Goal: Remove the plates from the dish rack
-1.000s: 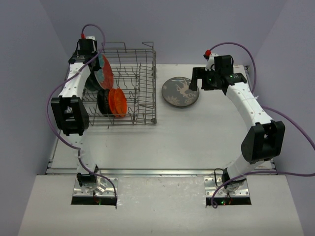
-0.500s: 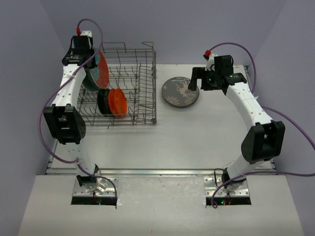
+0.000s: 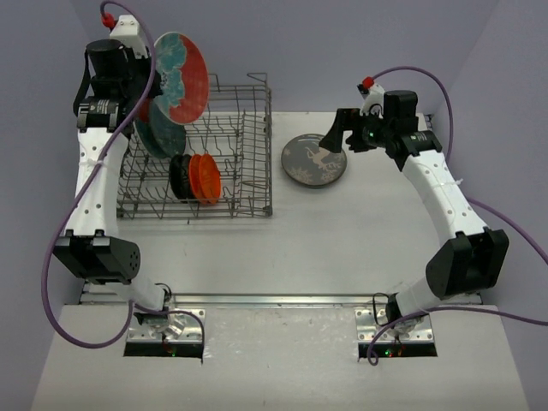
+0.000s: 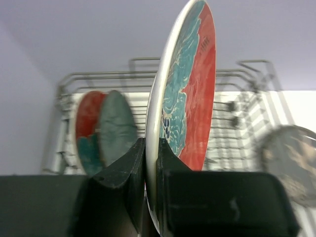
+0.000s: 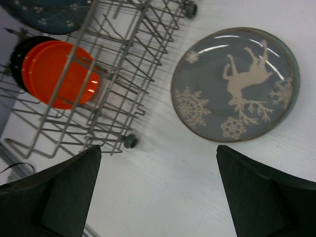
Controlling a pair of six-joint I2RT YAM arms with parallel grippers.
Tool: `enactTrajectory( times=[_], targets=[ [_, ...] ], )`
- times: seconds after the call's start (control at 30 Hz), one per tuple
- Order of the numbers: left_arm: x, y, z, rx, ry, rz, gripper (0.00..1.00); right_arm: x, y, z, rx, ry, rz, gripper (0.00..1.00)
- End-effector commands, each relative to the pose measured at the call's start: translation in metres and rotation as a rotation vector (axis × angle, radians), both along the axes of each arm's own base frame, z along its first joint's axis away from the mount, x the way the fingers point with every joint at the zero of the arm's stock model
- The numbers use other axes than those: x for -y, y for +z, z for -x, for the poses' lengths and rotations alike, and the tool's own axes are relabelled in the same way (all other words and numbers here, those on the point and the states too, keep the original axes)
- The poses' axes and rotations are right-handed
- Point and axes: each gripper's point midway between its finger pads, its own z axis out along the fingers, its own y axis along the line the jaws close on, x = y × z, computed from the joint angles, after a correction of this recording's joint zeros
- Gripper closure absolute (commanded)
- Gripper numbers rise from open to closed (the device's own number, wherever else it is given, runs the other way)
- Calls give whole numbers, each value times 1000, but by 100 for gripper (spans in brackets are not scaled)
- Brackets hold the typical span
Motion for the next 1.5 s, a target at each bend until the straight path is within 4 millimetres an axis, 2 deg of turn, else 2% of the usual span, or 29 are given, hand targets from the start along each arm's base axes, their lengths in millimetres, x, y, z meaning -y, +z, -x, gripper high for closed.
enactTrajectory(
  times=[0.0, 0.07, 0.13, 0.17, 0.23, 0.4, 0.53, 0.7, 0.77, 0.8, 0.83, 0.87, 0.93, 1.0, 1.13, 1.2, 1.23, 1.37, 1.47],
  targets=[
    [98, 72, 62, 170, -500, 226, 100, -34, 66, 22, 129, 173, -210, 1],
    [119, 51, 75, 88, -623, 320, 100, -42, 76, 27, 125, 213, -255, 1],
    [138, 40, 91, 26, -740, 416, 100, -48, 85, 29, 119, 235, -288, 1],
    [146, 29, 97, -12, -785, 449, 100, -51, 87, 29, 112, 246, -297, 2],
    [155, 20, 106, -44, -839, 483, 100, -58, 92, 29, 117, 264, -302, 4],
    [165, -3, 116, -120, -898, 547, 100, -79, 81, 31, 113, 293, -259, 8],
    [190, -17, 132, -179, -980, 575, 100, -94, 68, 32, 60, 319, -267, 16],
    [202, -27, 139, -206, -1008, 587, 100, -106, 47, 29, -44, 333, -296, 29],
    [202, -28, 139, -212, -1011, 592, 100, -109, 44, 31, -64, 356, -309, 45],
    [202, -28, 139, -210, -1011, 591, 100, -110, 41, 31, -80, 362, -315, 69],
    [202, -28, 138, -210, -1011, 591, 100, -110, 39, 32, -89, 367, -318, 88],
    [202, -28, 138, -210, -1009, 590, 100, -110, 38, 33, -95, 369, -322, 97],
    [202, -28, 136, -208, -999, 589, 99, -110, 37, 38, -113, 375, -336, 100],
    [201, -29, 134, -205, -982, 582, 89, -108, 39, 43, -129, 388, -358, 100],
    [196, -30, 126, -207, -920, 570, 27, -79, 52, 45, -189, 371, -505, 100],
    [192, -29, 120, -199, -880, 555, 6, -64, 59, 45, -204, 360, -569, 100],
    [189, -28, 117, -194, -861, 543, 0, -53, 63, 44, -199, 353, -583, 100],
    [173, -9, 100, -136, -773, 469, 0, 5, 69, 30, -155, 253, -604, 100],
    [160, 6, 91, -91, -718, 439, 0, 46, 62, 18, -148, 157, -619, 100]
  ],
)
